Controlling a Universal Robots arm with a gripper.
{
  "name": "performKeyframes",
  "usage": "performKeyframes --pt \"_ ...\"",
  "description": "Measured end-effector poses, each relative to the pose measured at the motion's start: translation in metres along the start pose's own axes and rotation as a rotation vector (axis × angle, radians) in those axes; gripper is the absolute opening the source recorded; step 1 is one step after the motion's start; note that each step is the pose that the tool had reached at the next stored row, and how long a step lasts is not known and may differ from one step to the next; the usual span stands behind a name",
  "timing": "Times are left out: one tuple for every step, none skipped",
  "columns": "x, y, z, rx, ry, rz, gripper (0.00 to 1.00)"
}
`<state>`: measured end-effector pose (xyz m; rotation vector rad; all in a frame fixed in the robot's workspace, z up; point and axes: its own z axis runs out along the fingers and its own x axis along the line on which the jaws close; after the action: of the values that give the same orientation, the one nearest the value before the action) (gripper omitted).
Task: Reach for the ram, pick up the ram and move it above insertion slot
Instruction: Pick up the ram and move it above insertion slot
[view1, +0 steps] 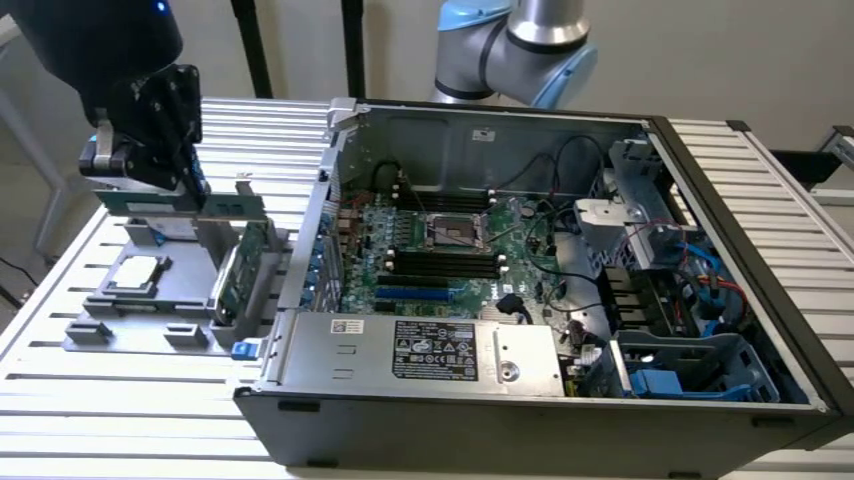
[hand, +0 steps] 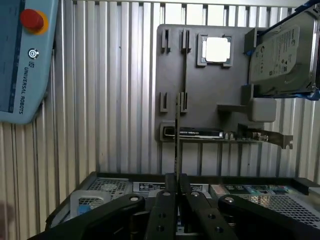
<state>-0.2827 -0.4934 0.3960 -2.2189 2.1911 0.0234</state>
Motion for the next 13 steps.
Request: performKeyframes --pt "0.000 -0.0040 -0.0001 0.0000 -0.0005 0.000 0.14" --pt "-0.001 -0.0081 -0.0001 0.0000 -0.0013 0.000 0.14" --pt "-0.001 -0.0124 -0.0001 0.0000 -0.0036 0.000 0.14" --pt "-0.001 -0.0171 -0.0001 0.0000 -0.0061 0.000 0.14" --pt "-0.001 -0.0213 0.0000 0.0002 -0.0083 0.000 0.14" --pt "-0.001 -0.0258 0.0000 0.0001 -0.0106 0.000 0.14" --pt "-0.002 -0.0304 0.0000 0.0002 -0.0129 0.000 0.14" --pt "-0.002 -0.0348 0.0001 0.0002 -0.0151 0.000 0.14" --pt "-0.002 -0.0392 0.0001 0.0002 -0.0174 0.000 0.14" --pt "-0.002 -0.0435 0.0001 0.0002 -0.0197 0.000 0.14" --pt "-0.002 -0.0480 0.0002 0.0003 -0.0221 0.000 0.14" --pt "-0.003 -0.0523 0.0002 0.0003 -0.0245 0.000 0.14" --pt "-0.003 -0.0568 0.0002 0.0003 -0.0270 0.000 0.14"
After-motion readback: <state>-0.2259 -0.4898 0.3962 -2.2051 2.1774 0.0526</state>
